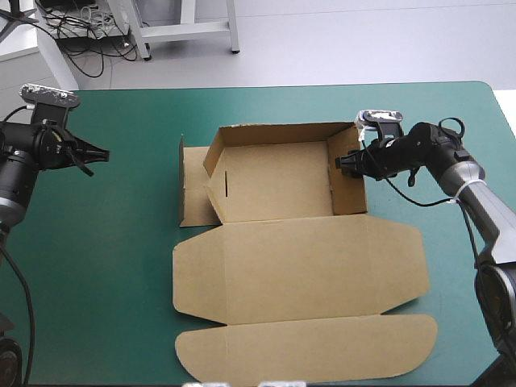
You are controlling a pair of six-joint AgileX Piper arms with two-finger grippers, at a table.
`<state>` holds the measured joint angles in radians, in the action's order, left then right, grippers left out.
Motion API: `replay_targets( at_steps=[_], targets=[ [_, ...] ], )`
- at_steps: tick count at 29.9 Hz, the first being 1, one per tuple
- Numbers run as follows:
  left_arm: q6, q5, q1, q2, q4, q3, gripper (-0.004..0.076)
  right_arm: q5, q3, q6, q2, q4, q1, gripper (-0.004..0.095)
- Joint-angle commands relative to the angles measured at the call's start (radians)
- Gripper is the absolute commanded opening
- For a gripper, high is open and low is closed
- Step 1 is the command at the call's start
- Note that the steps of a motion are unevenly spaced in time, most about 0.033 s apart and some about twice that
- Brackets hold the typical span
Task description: Fold the box
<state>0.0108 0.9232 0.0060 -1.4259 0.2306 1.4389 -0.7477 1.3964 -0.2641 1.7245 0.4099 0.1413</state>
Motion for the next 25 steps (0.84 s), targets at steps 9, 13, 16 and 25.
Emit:
replay_targets(
  at_steps=[9, 13, 16, 25],
  targets=[
    [0.004, -0.006, 0.002, 0.000, -0.013, 0.029, -0.0003, -0.106, 0.315, -0.006, -0.073, -0.025, -0.002, 0.0593],
    [0.004, -0.006, 0.002, -0.008, -0.019, 0.029, -0.0003, -0.163, 0.374, -0.001, -0.076, -0.029, -0.002, 0.0575],
    [0.004, -0.006, 0.002, -0.017, -0.021, 0.029, -0.0003, -0.204, 0.381, -0.001, -0.074, -0.032, -0.002, 0.0558],
    [0.004, 0.003, 0.002, -0.027, -0.077, 0.029, -0.0003, -0.265, 0.381, -0.001, 0.056, -0.085, -0.002, 0.0556]
  ],
)
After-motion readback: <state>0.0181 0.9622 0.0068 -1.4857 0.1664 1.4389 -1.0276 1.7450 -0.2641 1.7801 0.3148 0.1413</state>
